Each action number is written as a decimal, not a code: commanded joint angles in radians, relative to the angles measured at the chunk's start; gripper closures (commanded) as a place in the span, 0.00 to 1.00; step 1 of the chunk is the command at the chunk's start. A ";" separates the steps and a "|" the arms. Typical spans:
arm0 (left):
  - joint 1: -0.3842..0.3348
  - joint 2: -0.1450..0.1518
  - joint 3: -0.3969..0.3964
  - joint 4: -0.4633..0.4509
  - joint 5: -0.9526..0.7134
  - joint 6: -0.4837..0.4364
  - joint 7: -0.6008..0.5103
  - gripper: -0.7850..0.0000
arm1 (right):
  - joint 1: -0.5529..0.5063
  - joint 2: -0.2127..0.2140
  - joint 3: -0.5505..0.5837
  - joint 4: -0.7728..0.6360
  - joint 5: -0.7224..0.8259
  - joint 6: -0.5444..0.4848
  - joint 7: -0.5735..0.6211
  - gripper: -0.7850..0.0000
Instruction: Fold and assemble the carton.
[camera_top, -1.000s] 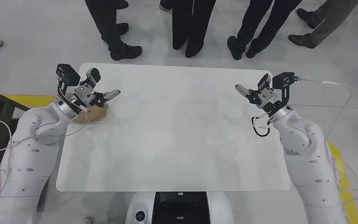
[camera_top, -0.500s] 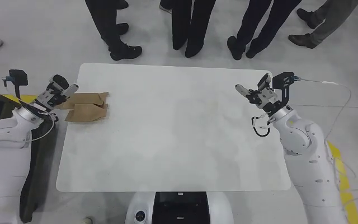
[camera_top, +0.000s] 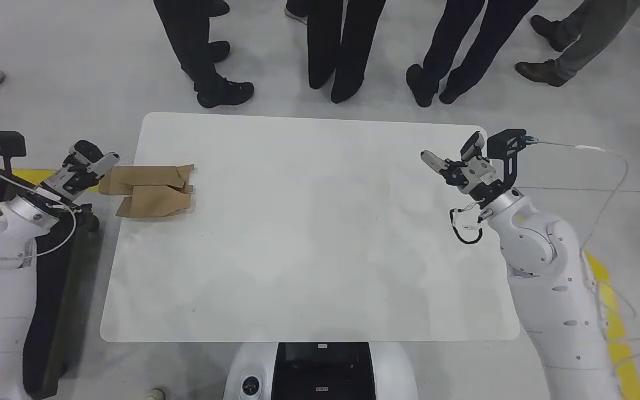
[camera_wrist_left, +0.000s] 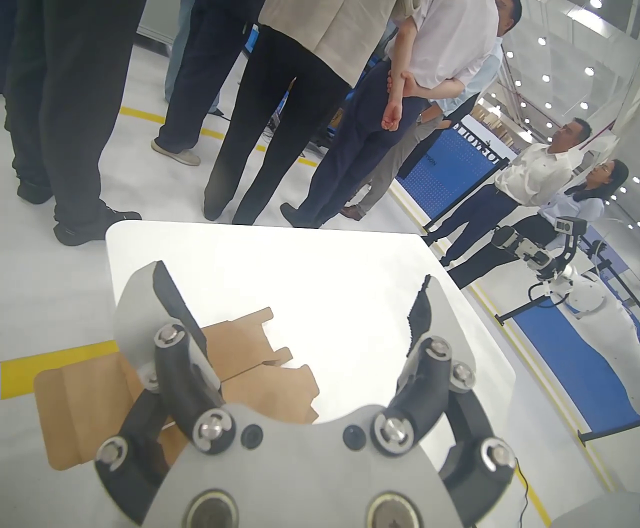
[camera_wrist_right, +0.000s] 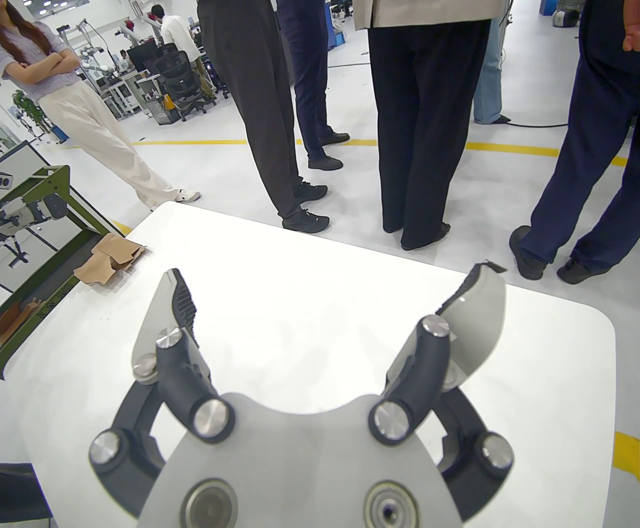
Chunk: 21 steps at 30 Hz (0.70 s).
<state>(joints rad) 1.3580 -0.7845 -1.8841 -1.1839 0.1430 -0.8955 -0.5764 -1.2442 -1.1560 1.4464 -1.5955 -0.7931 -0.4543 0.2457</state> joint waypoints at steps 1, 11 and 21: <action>0.000 0.000 0.000 0.000 0.000 0.000 0.000 0.00 | 0.000 0.000 0.000 0.000 0.000 0.000 0.000 0.00; -0.004 0.004 -0.001 0.021 -0.135 0.114 -0.071 0.00 | 0.000 0.000 0.000 0.000 0.000 0.000 0.000 0.00; -0.153 0.050 -0.081 0.285 -0.408 0.358 -0.449 0.00 | 0.000 0.000 0.000 0.000 0.000 0.000 0.000 0.00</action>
<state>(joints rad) 1.2289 -0.7392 -1.9629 -0.9404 -0.2520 -0.5569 -0.9888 -1.2442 -1.1560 1.4464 -1.5955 -0.7931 -0.4543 0.2457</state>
